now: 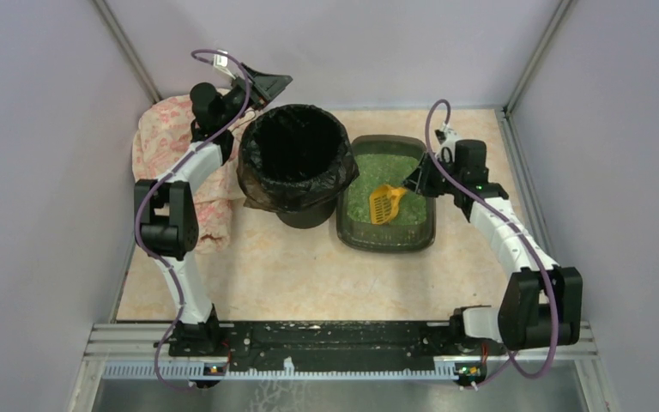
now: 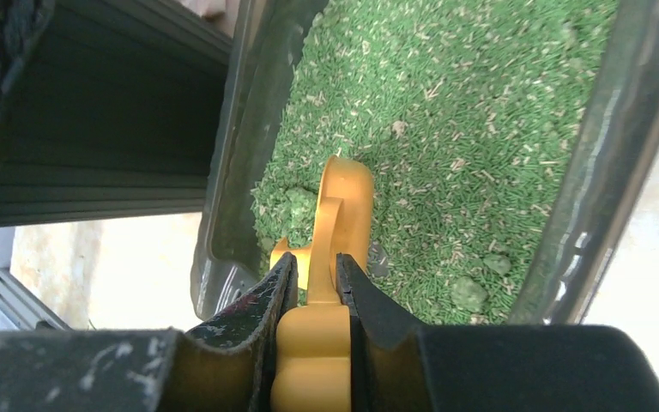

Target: Clean the litter box

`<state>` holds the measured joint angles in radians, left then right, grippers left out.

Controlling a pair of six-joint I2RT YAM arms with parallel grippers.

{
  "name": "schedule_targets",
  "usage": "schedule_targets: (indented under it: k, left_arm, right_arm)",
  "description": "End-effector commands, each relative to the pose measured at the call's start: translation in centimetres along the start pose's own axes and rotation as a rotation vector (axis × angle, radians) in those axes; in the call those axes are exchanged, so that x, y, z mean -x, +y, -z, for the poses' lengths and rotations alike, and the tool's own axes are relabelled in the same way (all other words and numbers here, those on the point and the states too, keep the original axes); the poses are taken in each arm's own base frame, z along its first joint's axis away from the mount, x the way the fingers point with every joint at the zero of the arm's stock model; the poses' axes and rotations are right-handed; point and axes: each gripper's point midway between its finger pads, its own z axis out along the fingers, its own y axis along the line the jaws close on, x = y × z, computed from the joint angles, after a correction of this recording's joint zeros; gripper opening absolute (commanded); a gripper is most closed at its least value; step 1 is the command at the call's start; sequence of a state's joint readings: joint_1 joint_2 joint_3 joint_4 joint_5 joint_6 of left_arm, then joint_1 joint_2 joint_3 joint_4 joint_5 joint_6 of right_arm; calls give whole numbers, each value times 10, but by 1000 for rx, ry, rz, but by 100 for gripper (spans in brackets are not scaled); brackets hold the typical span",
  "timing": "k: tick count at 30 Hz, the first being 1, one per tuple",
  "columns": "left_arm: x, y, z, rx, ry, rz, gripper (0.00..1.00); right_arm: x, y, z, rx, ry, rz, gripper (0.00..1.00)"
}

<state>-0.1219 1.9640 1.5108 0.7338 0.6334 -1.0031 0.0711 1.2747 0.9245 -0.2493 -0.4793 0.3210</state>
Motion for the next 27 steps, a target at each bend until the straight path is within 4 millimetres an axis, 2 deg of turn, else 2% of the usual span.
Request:
schedule_targets:
  k: [1,3,12,20,24,27]
  left_arm:
    - [4,-8,-1,-39,-7,-24,99]
    - [3,-8,0,-37,-6,-23,99]
    - [2,-9,1,-36,-3,-21,99]
    - [4,-12,3,-31,-5,-32,99]
    - [4,-13,4,-29,-4,-37,99]
    - [4,-12,4,-25,-2,-36,99]
  right_arm:
    - [2,6,-12,16,-7,68,0]
    - [-11,1,-20,17,15,55,0]
    - [-36,-7,-46,71,52,-26,0]
    - [-43,0,-74,187,76,-119,0]
    - [-37,3,-74,217,69,-153,0]
    - [-17,8,-61,261,10,-191,0]
